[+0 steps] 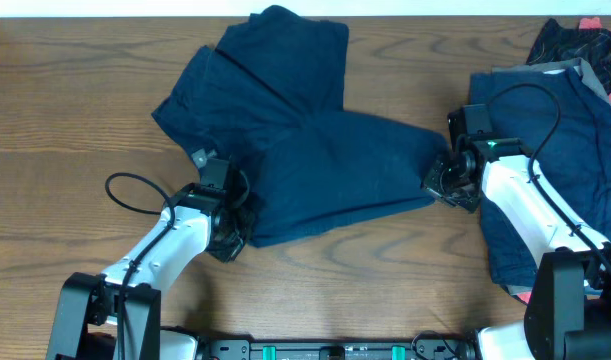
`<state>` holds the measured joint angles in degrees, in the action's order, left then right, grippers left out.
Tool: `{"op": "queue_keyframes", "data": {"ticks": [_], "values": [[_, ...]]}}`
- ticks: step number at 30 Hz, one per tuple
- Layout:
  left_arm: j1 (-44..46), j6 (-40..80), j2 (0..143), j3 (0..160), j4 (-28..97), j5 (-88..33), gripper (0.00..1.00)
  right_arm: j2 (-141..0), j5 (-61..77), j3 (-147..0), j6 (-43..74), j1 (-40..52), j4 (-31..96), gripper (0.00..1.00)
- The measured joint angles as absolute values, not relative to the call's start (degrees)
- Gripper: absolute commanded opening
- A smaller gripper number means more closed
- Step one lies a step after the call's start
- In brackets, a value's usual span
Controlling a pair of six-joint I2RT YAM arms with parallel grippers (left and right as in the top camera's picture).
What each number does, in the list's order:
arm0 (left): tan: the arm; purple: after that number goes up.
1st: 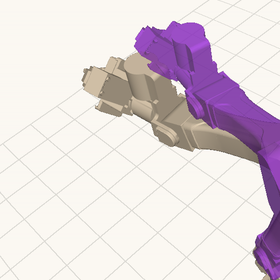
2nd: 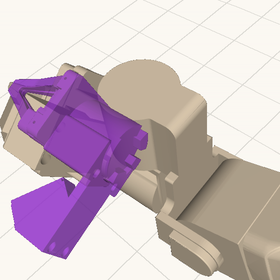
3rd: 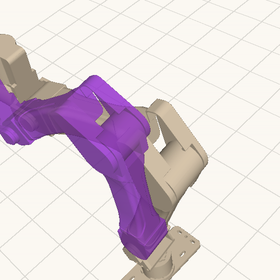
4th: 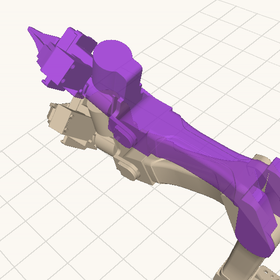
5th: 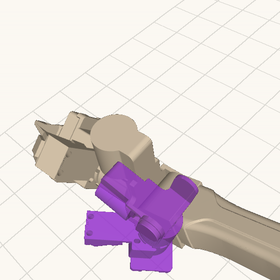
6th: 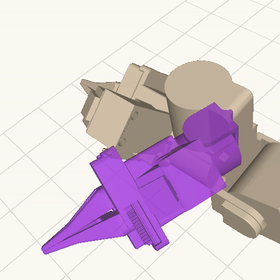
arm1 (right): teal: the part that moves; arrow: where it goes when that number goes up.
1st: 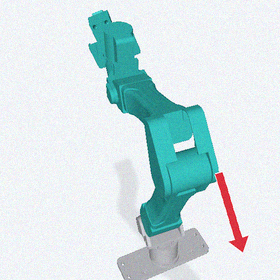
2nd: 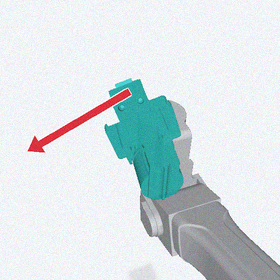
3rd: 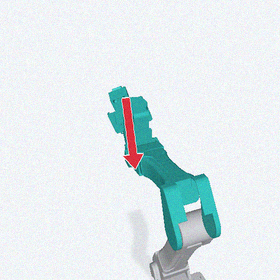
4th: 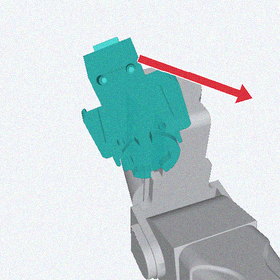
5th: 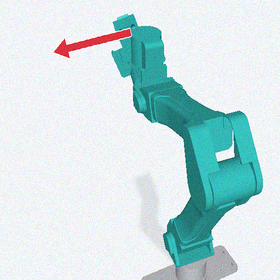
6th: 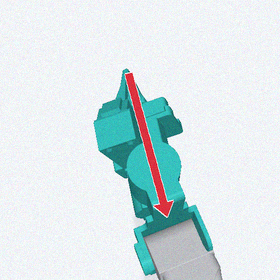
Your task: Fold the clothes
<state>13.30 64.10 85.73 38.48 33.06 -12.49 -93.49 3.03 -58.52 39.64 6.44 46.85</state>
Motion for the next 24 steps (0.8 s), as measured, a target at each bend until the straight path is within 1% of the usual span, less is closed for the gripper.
{"op": "queue_keyframes", "data": {"ticks": [3,6,9,13,18,24], "values": [[13.3,60.3,84.6,38.4,40.6,-13.3,0.06,-93.5,4.9,-58.5,39.6,6.5,49.0,0.01],[13.3,56.1,79.9,38.4,48.5,-14.3,0.06,-93.3,6.5,-58.4,39.6,6.5,51.7,0.01],[13.3,52.1,69.9,38.4,55.9,-15.1,0.06,-91.0,7.6,-58.1,39.1,6.4,53.1,0.01],[13.3,49.0,55.3,38.9,62.7,-15.7,0.06,-82.5,9.2,-58.0,38.1,6.3,54.9,0.01],[13.3,47.5,39.0,40.2,64.7,-16.0,0.06,-69.8,9.6,-58.0,36.0,5.8,55.4,0.01],[13.3,48.6,30.2,40.6,64.8,-16.7,0.06,-59.3,9.7,-58.1,30.5,5.8,53.9,0.01]]}}
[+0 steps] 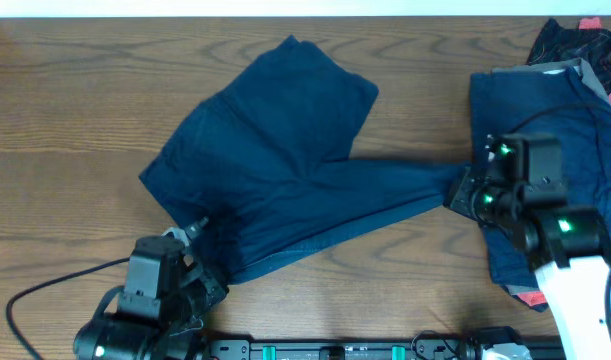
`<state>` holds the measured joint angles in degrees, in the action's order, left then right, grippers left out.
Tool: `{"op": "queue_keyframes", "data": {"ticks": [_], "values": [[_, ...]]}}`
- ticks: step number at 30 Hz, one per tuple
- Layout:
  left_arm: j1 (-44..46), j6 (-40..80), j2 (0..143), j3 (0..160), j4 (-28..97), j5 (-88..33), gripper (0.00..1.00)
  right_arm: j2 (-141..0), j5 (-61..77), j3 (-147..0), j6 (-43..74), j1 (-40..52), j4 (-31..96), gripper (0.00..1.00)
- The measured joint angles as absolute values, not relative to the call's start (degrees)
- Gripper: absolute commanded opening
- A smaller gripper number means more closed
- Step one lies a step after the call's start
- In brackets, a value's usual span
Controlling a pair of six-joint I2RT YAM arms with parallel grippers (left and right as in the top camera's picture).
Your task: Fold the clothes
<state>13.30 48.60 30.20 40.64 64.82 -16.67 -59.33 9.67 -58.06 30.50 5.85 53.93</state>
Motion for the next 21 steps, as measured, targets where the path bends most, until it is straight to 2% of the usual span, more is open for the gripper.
{"op": "queue_keyframes", "data": {"ticks": [4,10,21], "values": [[13.3,51.3,29.5,40.7,63.9,-17.6,0.06,-57.1,10.5,-58.4,26.3,5.9,48.8,0.01],[13.3,55.3,29.5,40.7,57.0,-16.5,0.06,-59.6,11.8,-59.9,19.1,7.1,33.6,0.01],[13.1,58.7,35.5,41.2,45.3,2.1,0.06,-77.4,11.6,-60.9,12.3,14.8,0.8,0.01]]}}
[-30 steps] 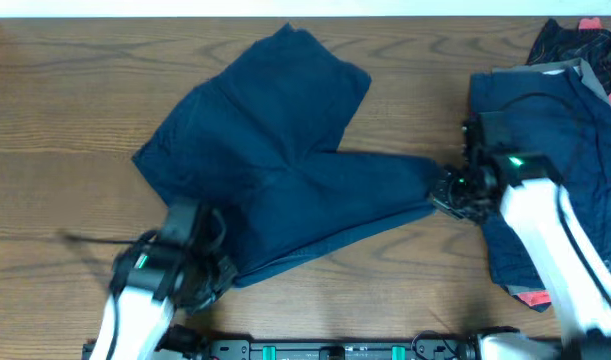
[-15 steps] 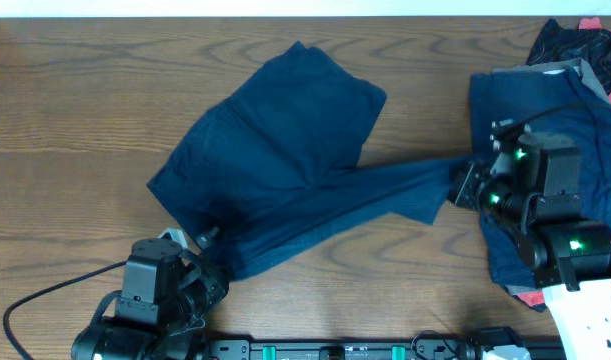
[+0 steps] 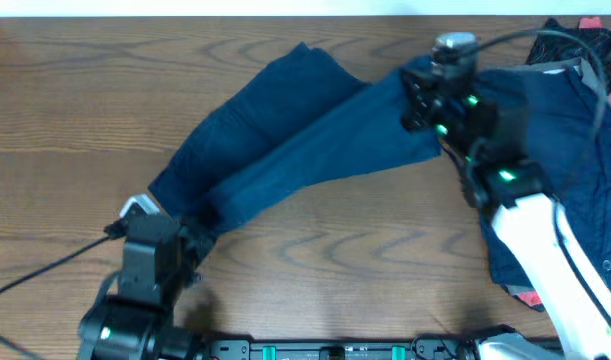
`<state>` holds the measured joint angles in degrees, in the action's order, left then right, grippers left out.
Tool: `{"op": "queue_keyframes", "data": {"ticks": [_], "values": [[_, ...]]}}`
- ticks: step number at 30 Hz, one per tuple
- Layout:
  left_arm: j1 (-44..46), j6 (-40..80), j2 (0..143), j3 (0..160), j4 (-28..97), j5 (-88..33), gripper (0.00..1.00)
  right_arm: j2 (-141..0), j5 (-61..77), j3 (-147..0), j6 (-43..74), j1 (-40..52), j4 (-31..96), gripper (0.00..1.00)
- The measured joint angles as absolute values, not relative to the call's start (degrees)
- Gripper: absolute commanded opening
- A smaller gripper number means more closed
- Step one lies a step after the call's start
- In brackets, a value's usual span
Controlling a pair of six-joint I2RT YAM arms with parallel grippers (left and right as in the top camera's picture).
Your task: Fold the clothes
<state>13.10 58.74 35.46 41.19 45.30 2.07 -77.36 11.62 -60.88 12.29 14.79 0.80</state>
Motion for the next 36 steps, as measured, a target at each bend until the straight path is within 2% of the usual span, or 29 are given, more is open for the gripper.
{"op": "queue_keyframes", "data": {"ticks": [10,18,24,25,26,27,28,29,30,32,36], "values": [[3.2,56.6,58.0,41.5,29.3,6.8,0.06,-96.3,11.1,-61.1,10.9,17.6,-19.3,0.01],[-5.9,54.2,74.5,41.6,17.4,2.1,0.06,-109.1,12.8,-61.4,10.7,19.1,-33.0,0.01],[-8.1,53.9,81.3,41.6,9.5,0.4,0.06,-116.6,12.3,-65.8,10.6,19.7,-37.1,0.01],[-8.2,53.9,82.2,41.6,8.3,0.4,0.06,-117.7,12.0,-67.1,10.6,19.9,-37.2,0.09],[-8.2,53.9,82.8,41.6,7.3,0.4,0.11,-118.7,11.6,-68.2,10.7,20.0,-37.3,0.35],[-8.3,53.7,83.6,41.6,6.3,0.6,0.28,-119.6,10.9,-69.3,10.8,20.3,-37.3,0.62],[-8.5,53.5,84.4,41.6,5.5,0.9,0.39,-120.6,10.1,-70.7,10.4,20.4,-37.4,0.84],[-8.7,53.7,84.9,41.6,4.8,1.5,0.49,-121.3,9.5,-71.7,10.4,20.4,-37.5,0.99],[-9.0,53.5,85.4,41.6,3.9,1.8,0.59,-121.9,9.0,-72.8,10.4,20.4,-37.5,0.99],[-9.8,53.2,85.7,41.6,2.0,2.0,0.72,-122.4,8.3,-74.5,10.3,20.4,-37.4,0.99],[-12.3,52.2,85.2,41.8,0.0,0.1,0.90,-121.6,8.1,-75.6,10.0,20.1,-33.6,0.99]]}}
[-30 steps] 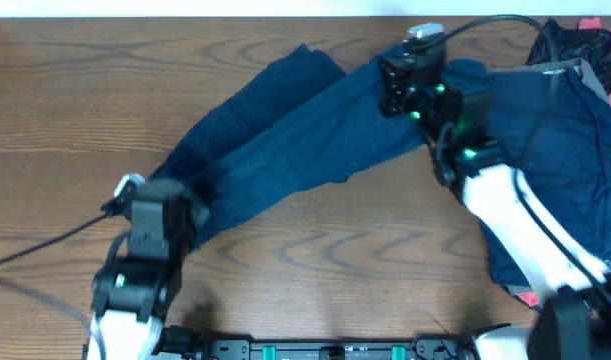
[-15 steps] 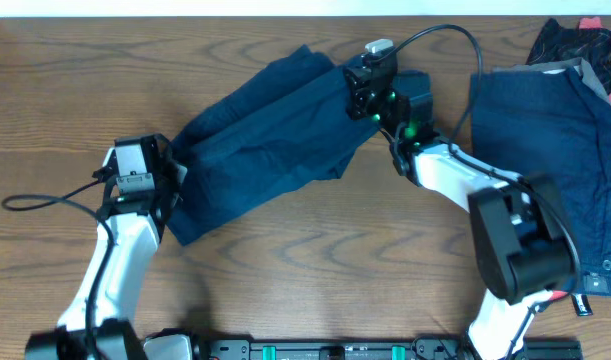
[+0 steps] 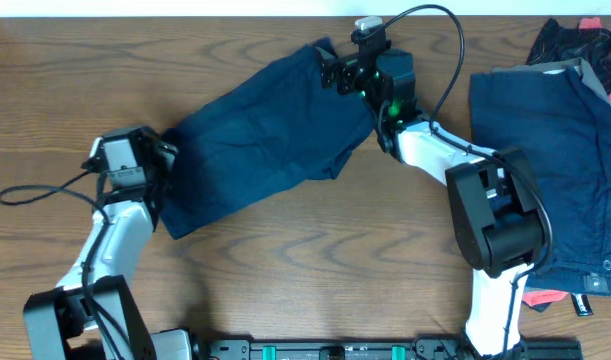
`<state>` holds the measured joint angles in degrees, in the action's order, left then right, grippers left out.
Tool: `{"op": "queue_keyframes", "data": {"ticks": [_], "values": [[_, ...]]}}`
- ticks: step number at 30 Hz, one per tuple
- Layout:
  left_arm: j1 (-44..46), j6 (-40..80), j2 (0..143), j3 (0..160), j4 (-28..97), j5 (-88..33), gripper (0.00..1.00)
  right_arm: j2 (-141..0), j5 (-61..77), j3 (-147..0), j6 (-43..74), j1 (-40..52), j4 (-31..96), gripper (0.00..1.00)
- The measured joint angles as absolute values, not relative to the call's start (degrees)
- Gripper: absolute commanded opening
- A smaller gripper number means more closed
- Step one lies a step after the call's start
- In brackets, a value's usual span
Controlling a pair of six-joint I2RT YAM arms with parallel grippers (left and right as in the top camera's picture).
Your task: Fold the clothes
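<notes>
A navy garment (image 3: 265,135) lies folded in half lengthwise on the wooden table (image 3: 305,270), running from lower left to upper right. My left gripper (image 3: 163,160) is at its left end and my right gripper (image 3: 333,72) at its upper right corner. Both sit low on the cloth edge. Each appears shut on the fabric, though the fingertips themselves are hidden by the wrists.
A stack of clothes (image 3: 545,150) with a large navy piece on top fills the right side of the table. Dark and red garments (image 3: 575,40) lie at the back right corner. The table's far edge (image 3: 185,14) runs close behind the right gripper.
Both grippers have moved toward the far side with the garment's front edge. The lifted half now lies over the other half, and the garment is flat in a narrower band.
The garment lay spread, with my grippers at its front left and right corners. Then both ends were raised toward the near side. Then the right end was over the back right of the garment. Now the front half lies folded onto the back half.
</notes>
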<state>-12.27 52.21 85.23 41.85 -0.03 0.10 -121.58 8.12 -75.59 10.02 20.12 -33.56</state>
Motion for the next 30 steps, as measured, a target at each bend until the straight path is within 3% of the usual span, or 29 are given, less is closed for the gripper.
{"op": "queue_keyframes", "data": {"ticks": [3,5,6,8,9,11,13,20,24,30], "values": [[-15.1,51.2,84.2,42.8,0.0,-4.1,1.00,-119.5,9.2,-75.9,10.1,18.9,-23.7,0.99],[-16.3,50.7,83.3,43.6,0.2,-7.4,0.98,-117.9,10.3,-76.0,10.3,17.4,-17.3,0.97],[-16.4,50.5,82.7,44.1,1.4,-9.1,0.98,-117.3,10.9,-76.0,10.2,16.8,-14.6,0.91],[-15.9,49.5,82.1,44.8,4.7,-11.8,0.98,-116.2,12.7,-76.0,10.0,15.5,-10.5,0.74],[-15.4,48.8,82.0,44.9,6.9,-12.8,0.98,-115.9,13.5,-76.1,10.7,14.7,-8.0,0.54],[-13.8,47.2,82.1,44.9,10.5,-14.3,0.98,-115.9,14.6,-76.1,10.3,14.3,-5.8,0.29],[-12.1,45.3,82.4,44.9,12.3,-15.3,0.98,-116.2,15.6,-76.1,10.2,14.5,-4.3,0.18],[-7.2,40.3,85.3,44.8,13.7,-15.5,0.98,-119.9,17.5,-76.1,10.2,14.7,-3.6,0.18],[-6.5,39.4,88.6,44.8,15.0,-14.8,0.98,-123.8,17.8,-76.1,10.3,14.7,-2.7,0.28],[-6.5,38.7,91.1,44.7,16.6,-14.6,0.98,-126.0,17.4,-77.0,10.0,14.7,-0.4,0.21]]}}
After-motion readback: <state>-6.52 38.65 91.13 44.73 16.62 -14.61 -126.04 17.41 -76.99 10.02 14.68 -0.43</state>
